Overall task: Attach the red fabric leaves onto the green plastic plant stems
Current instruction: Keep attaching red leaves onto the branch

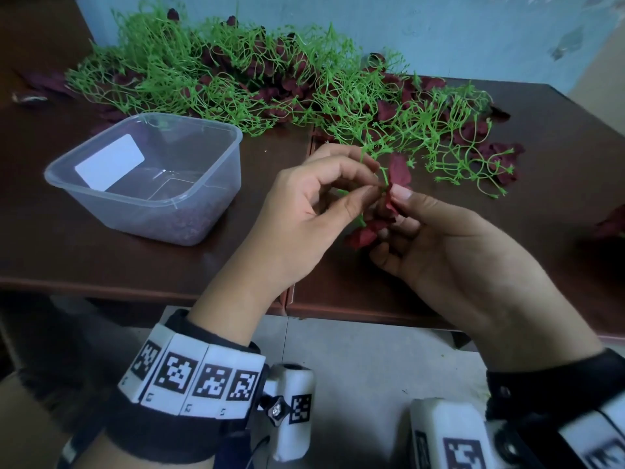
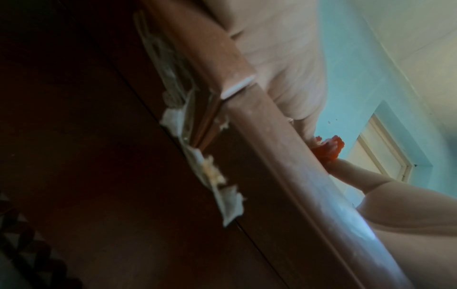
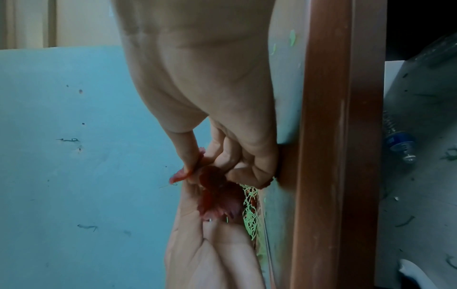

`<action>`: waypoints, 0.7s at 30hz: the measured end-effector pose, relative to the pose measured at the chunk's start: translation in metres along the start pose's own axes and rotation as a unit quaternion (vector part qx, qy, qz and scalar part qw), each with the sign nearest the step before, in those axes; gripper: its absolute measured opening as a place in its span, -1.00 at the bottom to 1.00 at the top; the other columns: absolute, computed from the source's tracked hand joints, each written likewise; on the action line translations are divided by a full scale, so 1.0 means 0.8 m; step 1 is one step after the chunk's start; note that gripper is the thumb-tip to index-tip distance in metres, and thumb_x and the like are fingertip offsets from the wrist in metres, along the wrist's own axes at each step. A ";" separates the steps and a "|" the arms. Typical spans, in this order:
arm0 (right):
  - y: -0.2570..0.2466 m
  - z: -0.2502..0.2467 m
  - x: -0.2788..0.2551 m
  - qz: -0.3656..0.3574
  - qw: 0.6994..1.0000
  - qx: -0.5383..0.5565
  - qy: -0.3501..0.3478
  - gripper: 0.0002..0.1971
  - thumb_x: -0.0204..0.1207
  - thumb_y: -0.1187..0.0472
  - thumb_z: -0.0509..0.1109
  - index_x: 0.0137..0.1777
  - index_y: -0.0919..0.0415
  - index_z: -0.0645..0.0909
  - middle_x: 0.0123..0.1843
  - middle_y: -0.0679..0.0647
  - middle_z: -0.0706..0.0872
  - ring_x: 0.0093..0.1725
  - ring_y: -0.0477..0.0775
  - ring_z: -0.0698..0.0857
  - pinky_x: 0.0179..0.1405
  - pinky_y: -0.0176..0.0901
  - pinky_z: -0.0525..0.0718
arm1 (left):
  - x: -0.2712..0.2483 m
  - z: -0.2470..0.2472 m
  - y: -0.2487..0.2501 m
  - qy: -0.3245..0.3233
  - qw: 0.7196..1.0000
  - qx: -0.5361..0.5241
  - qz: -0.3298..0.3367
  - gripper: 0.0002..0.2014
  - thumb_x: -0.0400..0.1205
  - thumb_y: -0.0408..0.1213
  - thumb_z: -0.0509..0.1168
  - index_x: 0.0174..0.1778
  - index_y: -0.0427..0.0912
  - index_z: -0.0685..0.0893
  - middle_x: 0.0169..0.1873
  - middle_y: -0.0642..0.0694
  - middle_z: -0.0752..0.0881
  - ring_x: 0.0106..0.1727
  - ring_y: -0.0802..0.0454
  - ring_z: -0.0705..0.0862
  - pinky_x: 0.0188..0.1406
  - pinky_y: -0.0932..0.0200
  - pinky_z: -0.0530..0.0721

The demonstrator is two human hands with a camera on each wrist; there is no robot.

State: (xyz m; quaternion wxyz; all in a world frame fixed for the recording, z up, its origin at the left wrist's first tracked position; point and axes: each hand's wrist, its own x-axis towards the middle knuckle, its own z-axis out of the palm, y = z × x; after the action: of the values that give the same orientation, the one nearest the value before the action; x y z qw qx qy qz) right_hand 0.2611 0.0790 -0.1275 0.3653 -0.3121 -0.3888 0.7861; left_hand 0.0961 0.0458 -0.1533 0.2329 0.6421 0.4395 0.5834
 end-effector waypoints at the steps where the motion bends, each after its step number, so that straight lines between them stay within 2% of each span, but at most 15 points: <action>1: 0.001 0.000 0.001 -0.002 1.000 0.000 0.002 -0.85 0.34 0.19 0.46 -0.13 0.22 0.69 -0.24 0.12 0.68 -0.30 -0.02 0.62 -0.24 -0.21 0.61 | 0.000 0.000 0.002 0.000 1.000 0.003 0.004 -0.94 0.68 -0.42 0.39 -0.01 -0.20 0.75 0.18 -0.15 0.68 0.27 0.08 0.69 0.26 0.20 0.60; 4: 0.004 0.002 0.002 -0.003 1.000 0.015 0.002 -0.84 0.34 0.20 0.46 -0.12 0.24 0.68 -0.25 0.13 0.65 -0.31 -0.02 0.62 -0.25 -0.22 0.64 | -0.001 0.001 0.004 0.013 1.000 0.012 0.012 -0.93 0.68 -0.43 0.39 -0.01 -0.19 0.74 0.15 -0.13 0.69 0.26 0.10 0.69 0.26 0.24 0.59; 7: 0.002 0.002 0.001 0.001 1.000 0.023 -0.004 -0.87 0.34 0.17 0.46 -0.16 0.21 0.69 -0.31 0.07 0.65 -0.32 -0.02 0.59 -0.22 -0.19 0.58 | 0.000 0.001 0.000 0.035 0.999 0.002 0.002 -0.93 0.66 -0.44 0.38 -0.02 -0.22 0.75 0.14 -0.13 0.69 0.24 0.06 0.72 0.26 0.19 0.64; 17: 0.002 0.000 0.001 0.031 0.999 0.030 -0.034 -0.88 0.43 0.15 0.43 -0.10 0.17 0.65 -0.23 0.08 0.60 -0.23 0.01 0.53 -0.24 -0.18 0.58 | 0.001 0.001 -0.002 0.016 1.000 -0.020 0.000 -0.90 0.66 -0.44 0.40 0.06 -0.24 0.76 0.16 -0.15 0.65 0.19 0.05 0.73 0.20 0.19 0.68; 21: 0.000 0.000 -0.002 0.038 0.997 0.039 -0.060 -0.89 0.47 0.14 0.40 -0.13 0.15 0.71 -0.22 0.06 0.64 -0.17 0.01 0.52 -0.20 -0.17 0.56 | 0.000 0.000 0.000 0.013 1.000 -0.028 -0.003 -0.90 0.66 -0.43 0.40 0.07 -0.26 0.76 0.18 -0.16 0.65 0.20 0.02 0.73 0.19 0.14 0.71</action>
State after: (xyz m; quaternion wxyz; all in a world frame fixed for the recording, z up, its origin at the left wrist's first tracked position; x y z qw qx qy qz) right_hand 0.2618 0.0777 -0.1273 0.3228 -0.2645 -0.3669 0.8314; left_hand 0.0962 0.0460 -0.1531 0.2471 0.6262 0.4276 0.6033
